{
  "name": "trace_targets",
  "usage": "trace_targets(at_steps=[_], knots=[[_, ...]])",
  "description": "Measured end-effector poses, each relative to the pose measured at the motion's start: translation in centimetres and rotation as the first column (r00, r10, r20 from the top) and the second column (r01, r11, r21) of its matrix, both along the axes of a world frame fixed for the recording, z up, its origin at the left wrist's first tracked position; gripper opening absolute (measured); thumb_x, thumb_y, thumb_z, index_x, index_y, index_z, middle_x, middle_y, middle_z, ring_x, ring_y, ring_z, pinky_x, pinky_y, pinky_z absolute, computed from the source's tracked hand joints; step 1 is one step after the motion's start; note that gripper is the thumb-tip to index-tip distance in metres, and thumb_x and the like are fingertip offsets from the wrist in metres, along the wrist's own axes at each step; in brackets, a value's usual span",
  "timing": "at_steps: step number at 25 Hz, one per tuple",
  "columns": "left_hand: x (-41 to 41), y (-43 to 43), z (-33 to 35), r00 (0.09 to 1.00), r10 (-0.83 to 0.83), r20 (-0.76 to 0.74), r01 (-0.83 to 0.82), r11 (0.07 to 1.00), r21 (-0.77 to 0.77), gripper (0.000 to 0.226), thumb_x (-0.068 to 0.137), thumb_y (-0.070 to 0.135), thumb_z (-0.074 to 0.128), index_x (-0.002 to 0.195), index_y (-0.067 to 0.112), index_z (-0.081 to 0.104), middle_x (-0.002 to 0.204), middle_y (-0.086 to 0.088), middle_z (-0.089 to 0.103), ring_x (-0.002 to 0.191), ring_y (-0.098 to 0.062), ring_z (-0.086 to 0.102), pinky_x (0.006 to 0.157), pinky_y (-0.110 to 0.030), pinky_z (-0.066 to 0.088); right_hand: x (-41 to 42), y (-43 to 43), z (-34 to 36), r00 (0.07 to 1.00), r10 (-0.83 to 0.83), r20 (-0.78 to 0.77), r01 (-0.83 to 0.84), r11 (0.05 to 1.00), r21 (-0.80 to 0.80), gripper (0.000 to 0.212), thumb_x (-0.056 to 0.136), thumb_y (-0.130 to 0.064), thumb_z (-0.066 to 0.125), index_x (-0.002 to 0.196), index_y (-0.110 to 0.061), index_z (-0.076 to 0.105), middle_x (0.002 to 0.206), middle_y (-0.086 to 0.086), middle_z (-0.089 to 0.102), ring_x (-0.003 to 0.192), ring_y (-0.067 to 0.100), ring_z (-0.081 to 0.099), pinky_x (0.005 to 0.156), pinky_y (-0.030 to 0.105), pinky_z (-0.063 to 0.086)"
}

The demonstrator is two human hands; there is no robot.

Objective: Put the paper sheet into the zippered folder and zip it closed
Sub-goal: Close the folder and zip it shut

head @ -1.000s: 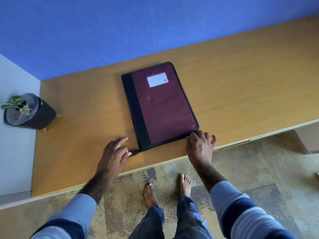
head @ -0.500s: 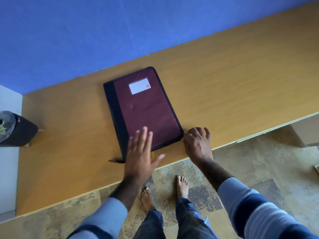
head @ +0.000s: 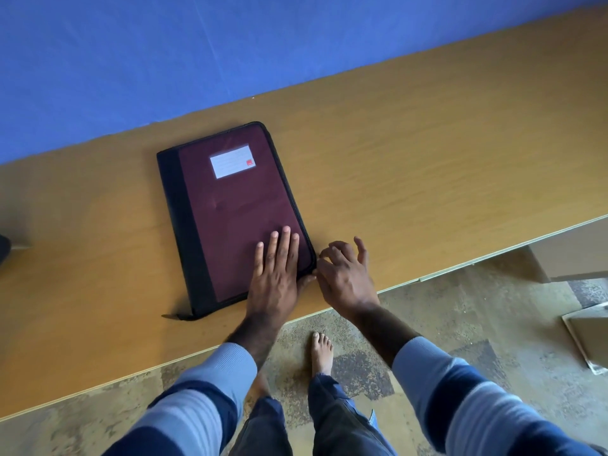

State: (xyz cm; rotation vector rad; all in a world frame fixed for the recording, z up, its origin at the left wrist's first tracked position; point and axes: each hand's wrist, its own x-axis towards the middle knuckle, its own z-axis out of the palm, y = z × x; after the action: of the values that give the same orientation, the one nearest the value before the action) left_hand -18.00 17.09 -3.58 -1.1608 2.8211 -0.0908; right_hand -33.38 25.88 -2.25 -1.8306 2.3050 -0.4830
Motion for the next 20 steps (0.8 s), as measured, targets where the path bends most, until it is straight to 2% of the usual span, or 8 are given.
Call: trace_targets(at_steps=[7,10,12,16,20], knots=[[0.2,-0.1,-0.3,0.999,-0.039,-0.019,0.039,0.999,0.034,0.075,0.107,0.054,0.021,0.162,0.008,-0.001,0.172,-0.011,-0.002,0.159,-0.029,0.002,0.126,-0.051,0.016,-0.5,-0.1,-0.1,0.998,0.057,0.027,-0.057,0.998,-0.029,0.015,0.096,-0.022,0.057,0.093,-0.014,0.07,0.113,0.005,0.069,0.124,0.031,0.055,0.115,0.067,0.025],[-0.6,0.2,0.0,0.998,-0.052,-0.039,0.055,0.996,0.071,0.073,0.107,0.043,0.039,0.163,0.008,0.007,0.172,-0.01,0.002,0.158,-0.033,0.007,0.127,-0.051,0.018,-0.7,-0.1,-0.2,0.998,0.051,0.031,-0.05,0.998,-0.029,0.014,0.095,-0.022,0.057,0.093,-0.015,0.07,0.112,0.003,0.068,0.124,0.03,0.054,0.115,0.065,0.024],[-1.6,0.4,0.3,0.996,-0.072,-0.062,0.077,0.993,0.093,0.073,0.106,0.039,0.044,0.162,0.008,0.01,0.172,-0.011,0.002,0.158,-0.034,0.011,0.126,-0.052,0.02,-0.9,-0.1,-0.1,0.997,0.047,0.055,-0.045,0.998,-0.037,0.014,0.093,-0.025,0.058,0.094,-0.016,0.07,0.11,0.002,0.068,0.122,0.031,0.056,0.113,0.063,0.028],[-2.1,-0.7,1.0,0.994,-0.106,-0.019,0.108,0.987,0.117,0.074,0.106,0.047,0.037,0.164,0.014,0.004,0.172,-0.009,0.0,0.159,-0.031,0.006,0.126,-0.051,0.016,-1.2,-0.3,-0.2,0.995,0.067,0.069,-0.065,0.997,-0.029,0.011,0.093,-0.023,0.063,0.096,-0.016,0.071,0.111,0.001,0.069,0.123,0.031,0.056,0.112,0.061,0.03],[-1.7,-0.8,0.9,0.999,-0.042,-0.014,0.044,0.988,0.146,0.08,0.105,0.055,0.022,0.161,0.003,0.0,0.17,-0.017,-0.005,0.158,-0.033,-0.001,0.129,-0.046,0.009,-1.2,-0.4,-0.1,0.998,0.05,0.048,-0.049,0.998,-0.029,0.012,0.093,-0.022,0.059,0.093,-0.015,0.068,0.107,0.001,0.067,0.119,0.028,0.056,0.113,0.063,0.027]])
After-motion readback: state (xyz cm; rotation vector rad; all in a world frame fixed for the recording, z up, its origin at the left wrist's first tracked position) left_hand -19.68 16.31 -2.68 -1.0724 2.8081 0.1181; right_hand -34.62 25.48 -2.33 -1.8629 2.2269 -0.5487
